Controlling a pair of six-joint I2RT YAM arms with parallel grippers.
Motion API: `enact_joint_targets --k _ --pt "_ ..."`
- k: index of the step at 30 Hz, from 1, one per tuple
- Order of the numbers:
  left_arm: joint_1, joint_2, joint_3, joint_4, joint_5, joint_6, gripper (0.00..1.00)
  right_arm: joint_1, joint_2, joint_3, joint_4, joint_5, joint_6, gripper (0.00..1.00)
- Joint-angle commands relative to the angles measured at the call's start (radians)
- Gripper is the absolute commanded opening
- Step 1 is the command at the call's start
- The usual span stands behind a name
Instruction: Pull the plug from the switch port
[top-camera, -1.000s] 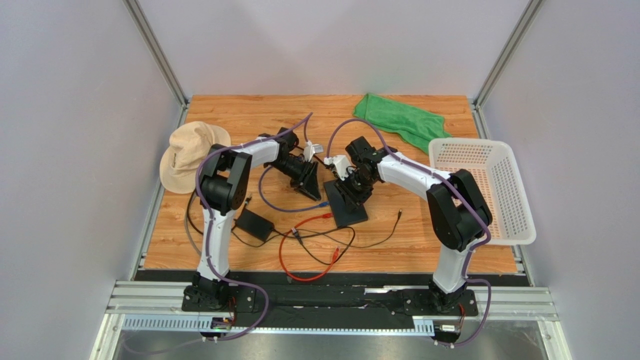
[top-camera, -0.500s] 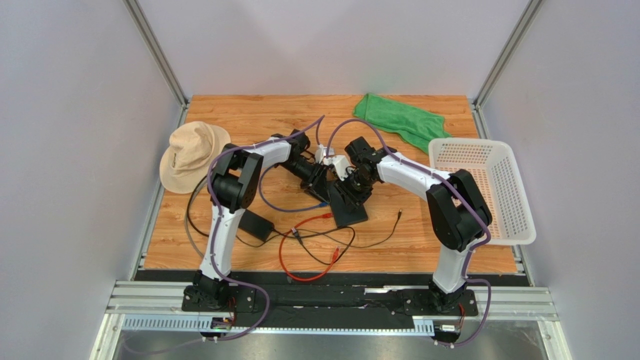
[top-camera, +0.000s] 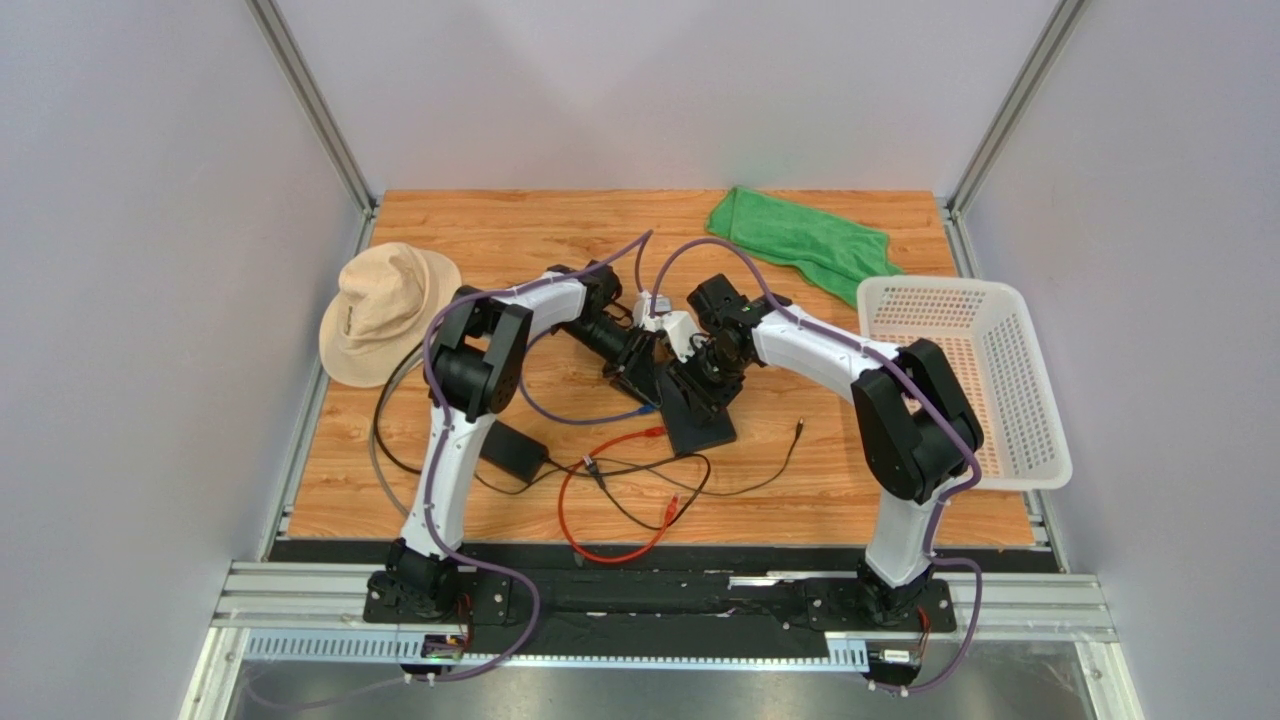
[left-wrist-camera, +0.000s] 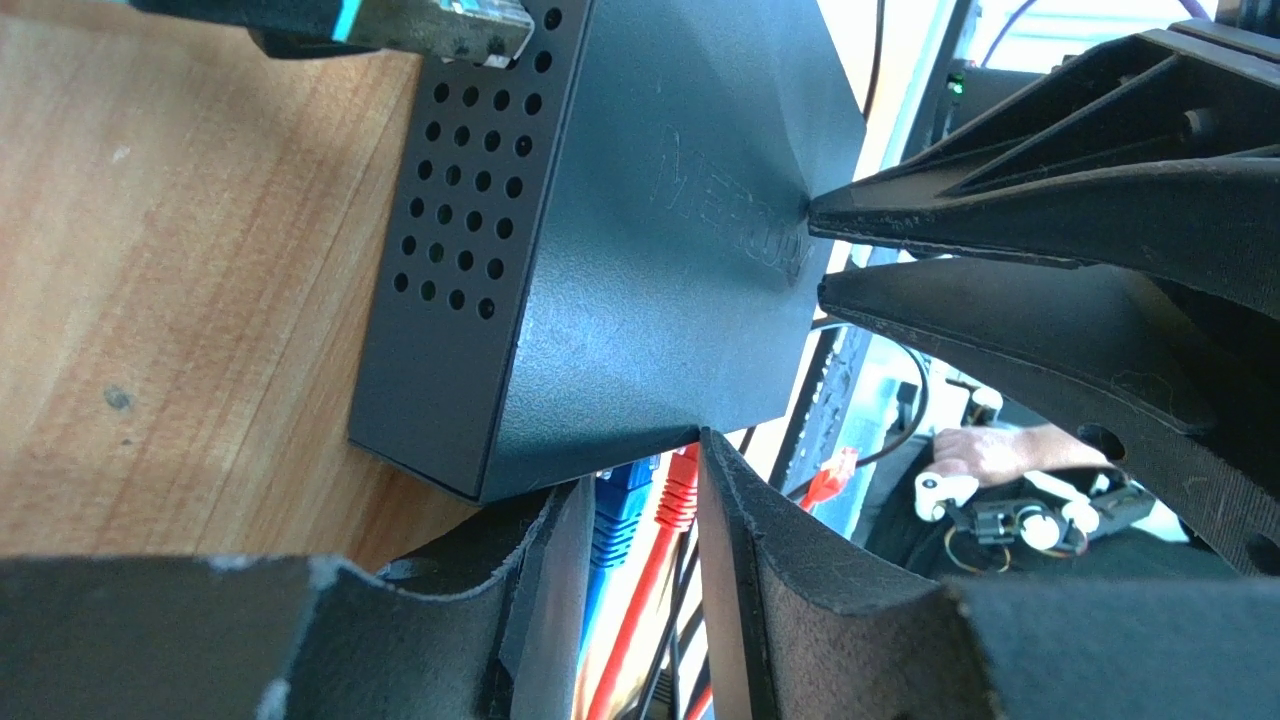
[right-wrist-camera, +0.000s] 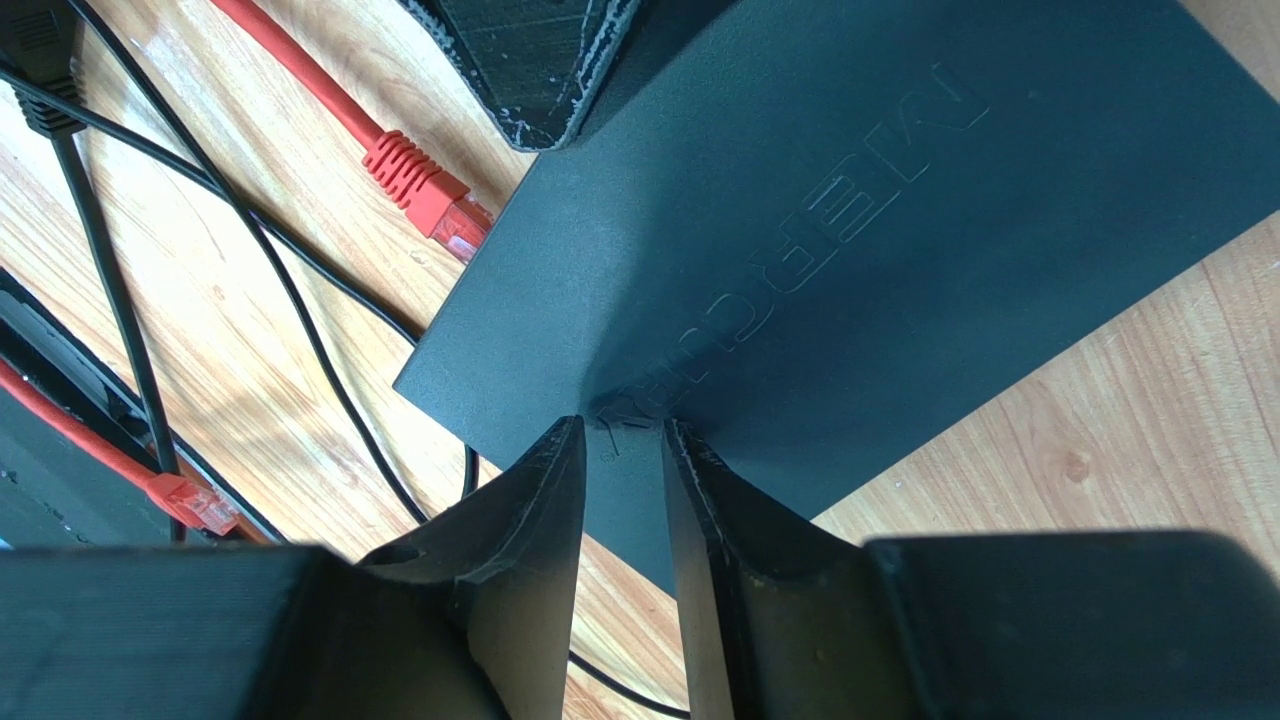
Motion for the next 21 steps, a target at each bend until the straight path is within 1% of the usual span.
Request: enact_joint_targets --k 1,8,10,11,13,14,18,20,21 --pt "-0.012 0.024 0.040 -0.067 0.051 0.097 0.39 0.010 0.029 0.007 0.006 0.041 -0.028 0.33" --pt "-0.012 0.027 0.038 -0.096 0.014 0.176 0.36 0.016 0.041 0.016 0.009 0.051 -0.029 0.33" --pt "-0.012 0.032 0.040 -0.093 0.022 0.178 0.31 0.019 0.044 0.022 0.009 0.056 -0.031 0.33" --pt "-0.012 0.033 0.040 -0.094 0.027 0.178 0.26 0.019 0.047 0.024 0.009 0.056 -0.031 0.33" --pt "-0.012 0.035 0.040 -0.094 0.033 0.180 0.22 0.022 0.052 0.028 0.009 0.059 -0.032 0.33" --pt "-0.012 0.036 0.043 -0.093 0.034 0.181 0.17 0.022 0.052 0.028 0.009 0.062 -0.032 0.33" --pt "-0.015 0.035 0.041 -0.088 0.025 0.164 0.08 0.024 0.055 0.032 0.009 0.067 -0.034 0.33" --pt "-0.017 0.035 0.046 -0.088 0.021 0.157 0.02 0.026 0.055 0.032 0.009 0.073 -0.034 0.33" --pt "-0.018 0.035 0.046 -0.088 0.017 0.155 0.01 0.026 0.055 0.033 0.010 0.073 -0.034 0.33"
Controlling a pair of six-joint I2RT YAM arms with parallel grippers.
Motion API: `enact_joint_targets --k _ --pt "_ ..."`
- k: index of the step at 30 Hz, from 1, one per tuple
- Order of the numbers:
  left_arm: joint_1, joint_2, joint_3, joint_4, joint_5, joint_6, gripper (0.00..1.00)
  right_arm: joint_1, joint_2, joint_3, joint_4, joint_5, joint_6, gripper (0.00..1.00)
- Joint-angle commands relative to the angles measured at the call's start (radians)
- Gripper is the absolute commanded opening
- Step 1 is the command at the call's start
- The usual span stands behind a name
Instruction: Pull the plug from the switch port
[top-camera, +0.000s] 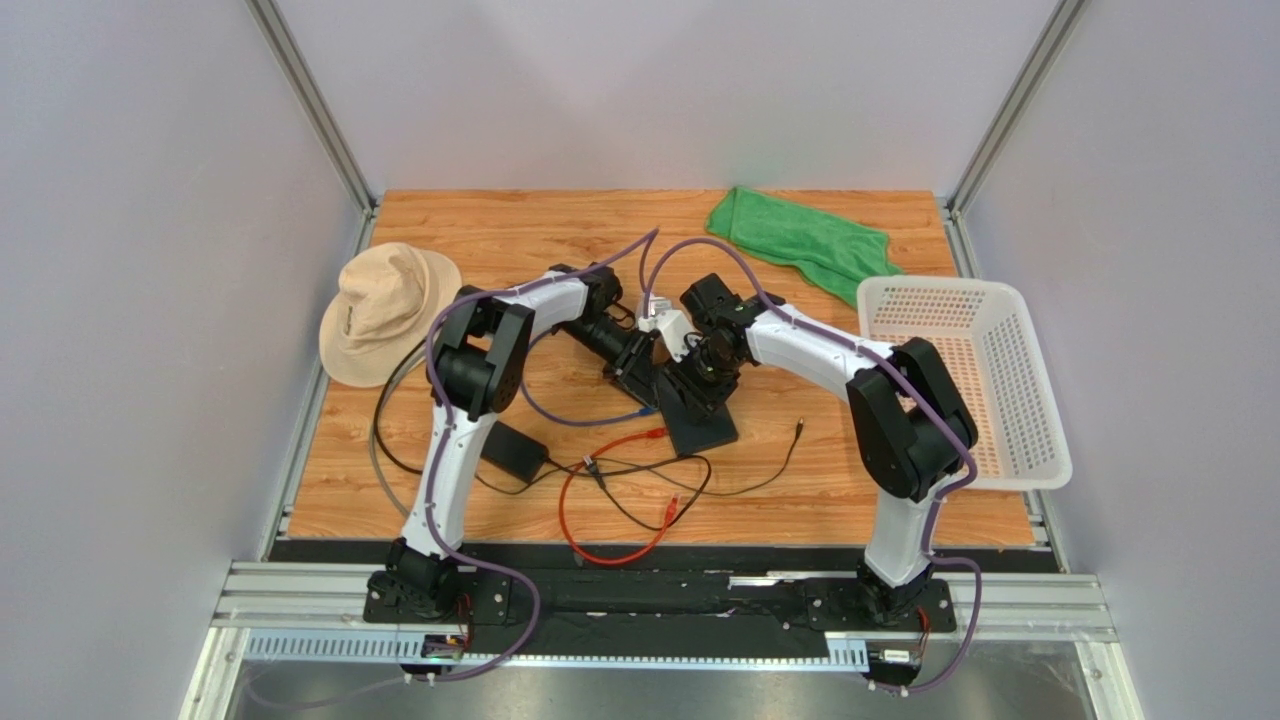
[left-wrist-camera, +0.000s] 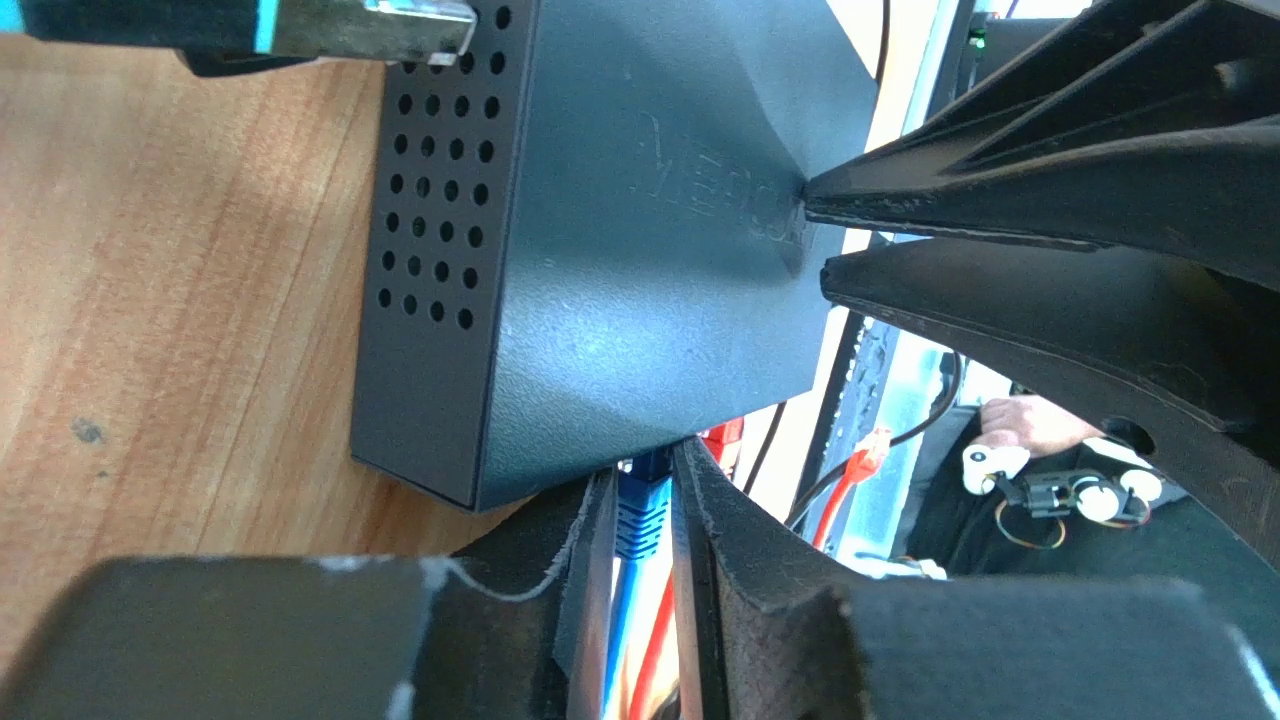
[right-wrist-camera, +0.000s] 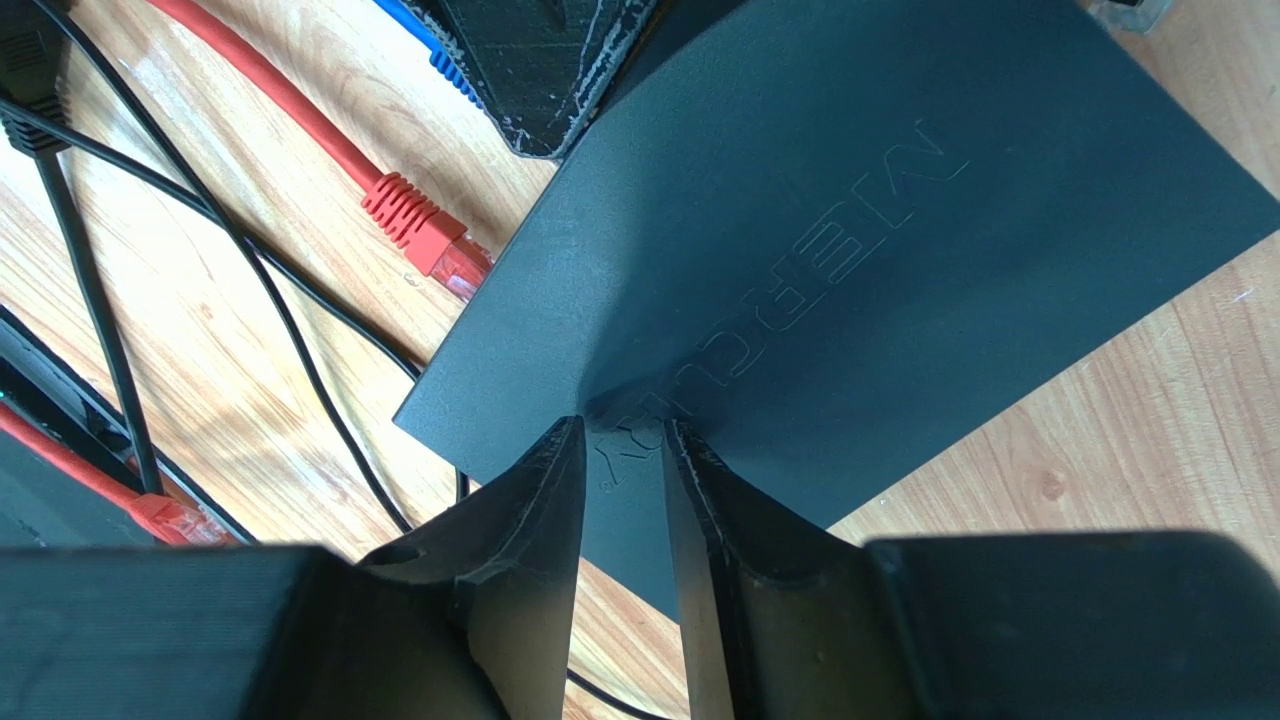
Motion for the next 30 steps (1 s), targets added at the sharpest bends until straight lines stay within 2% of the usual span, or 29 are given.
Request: enact_joint_targets --k 1,19,30 --pt "-0.019 0.016 0.018 -0.025 0.000 0.015 0.00 0.007 0.038 0.009 0.010 0.046 -0.027 0.33" --pt "-0.021 -0.033 0.009 -0.037 -0.150 -0.031 0.00 0.018 0.046 0.013 0.010 0.062 -0.038 0.33" --pt "-0.019 -0.084 -0.055 -0.035 -0.282 -0.035 0.00 0.021 0.046 0.010 0.011 0.065 -0.046 0.33"
